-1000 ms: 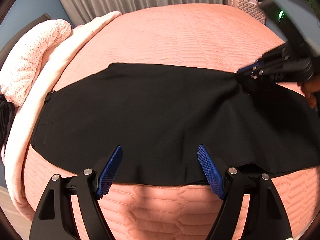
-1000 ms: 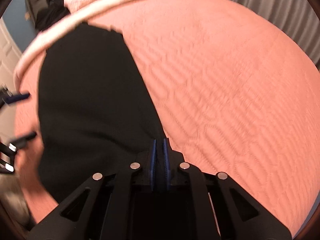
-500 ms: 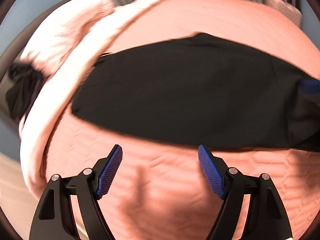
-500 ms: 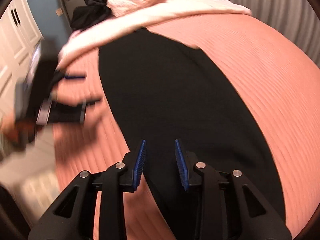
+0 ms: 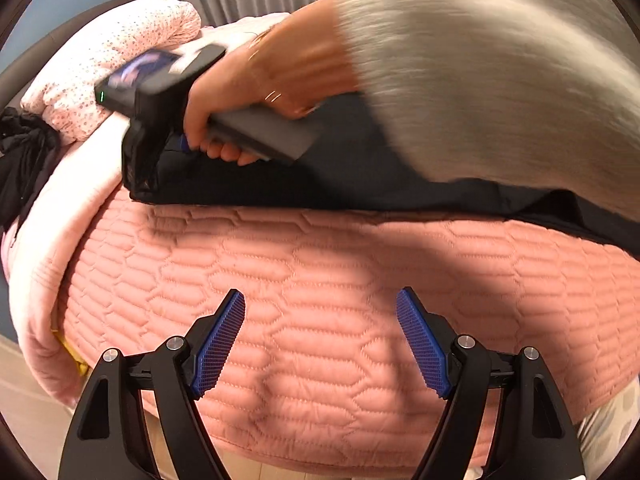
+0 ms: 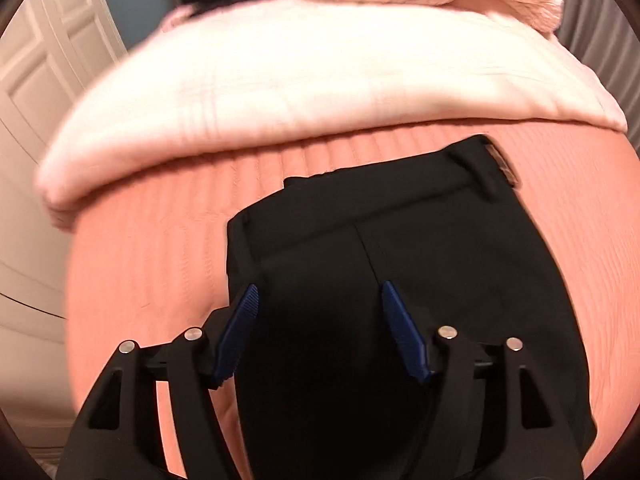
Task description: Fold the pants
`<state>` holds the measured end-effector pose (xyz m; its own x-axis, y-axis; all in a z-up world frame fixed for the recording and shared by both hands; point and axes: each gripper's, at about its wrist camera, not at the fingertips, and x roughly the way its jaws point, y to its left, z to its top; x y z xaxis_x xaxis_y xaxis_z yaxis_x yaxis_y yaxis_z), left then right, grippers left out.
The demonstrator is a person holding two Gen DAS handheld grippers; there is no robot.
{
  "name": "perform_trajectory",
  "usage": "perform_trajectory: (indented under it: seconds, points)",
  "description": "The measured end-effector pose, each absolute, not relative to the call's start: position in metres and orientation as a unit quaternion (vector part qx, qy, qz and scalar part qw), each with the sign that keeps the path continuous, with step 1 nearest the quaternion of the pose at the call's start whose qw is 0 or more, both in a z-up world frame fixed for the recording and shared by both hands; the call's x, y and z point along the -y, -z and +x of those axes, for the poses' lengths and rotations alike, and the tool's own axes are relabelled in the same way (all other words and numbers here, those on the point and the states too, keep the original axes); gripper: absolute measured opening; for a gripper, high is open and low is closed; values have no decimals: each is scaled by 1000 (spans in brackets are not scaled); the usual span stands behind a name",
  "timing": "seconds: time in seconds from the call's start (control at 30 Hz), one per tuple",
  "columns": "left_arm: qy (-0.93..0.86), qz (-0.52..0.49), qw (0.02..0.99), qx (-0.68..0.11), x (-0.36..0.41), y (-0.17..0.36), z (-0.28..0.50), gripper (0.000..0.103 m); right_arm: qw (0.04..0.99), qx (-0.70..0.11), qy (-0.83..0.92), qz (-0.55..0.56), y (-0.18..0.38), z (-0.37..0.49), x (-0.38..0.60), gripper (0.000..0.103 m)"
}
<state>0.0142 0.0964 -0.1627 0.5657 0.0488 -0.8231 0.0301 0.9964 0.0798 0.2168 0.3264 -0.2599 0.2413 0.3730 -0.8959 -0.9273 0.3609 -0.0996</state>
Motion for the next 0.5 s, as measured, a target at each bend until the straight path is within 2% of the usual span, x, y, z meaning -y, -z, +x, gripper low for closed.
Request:
perform_trajectory:
  seconds: [0.03,0.07,0.13,0.2,0.27,0.33,0.47,0.5]
  points:
    - [-3,36,884,-467,-100,165,14,76,716,-409,-458,-331,257,217,-325,57]
    - [-1,30,884,-467,-105,166,14,76,729,-414,-451,-306,249,226,-319,30]
    - [-9,21,884,-466,-116,170,15,76,742,-442,-452,-223,232,252,-306,4]
    - [-17,14,885,-466,-125,172,17,76,752,-444,-452,-186,223,268,-299,4]
    - [-26,8,886,-464,-131,172,20,76,730,-475,-447,-204,244,272,-309,6]
    - [-32,2,886,-463,-134,171,22,76,754,-434,-447,-207,243,263,-308,12]
    - [-41,-11,887,-459,-136,162,26,76,761,-438,-458,-138,212,259,-274,39]
    - [-40,-14,888,-458,-137,161,26,76,786,-412,-441,-134,198,248,-246,58]
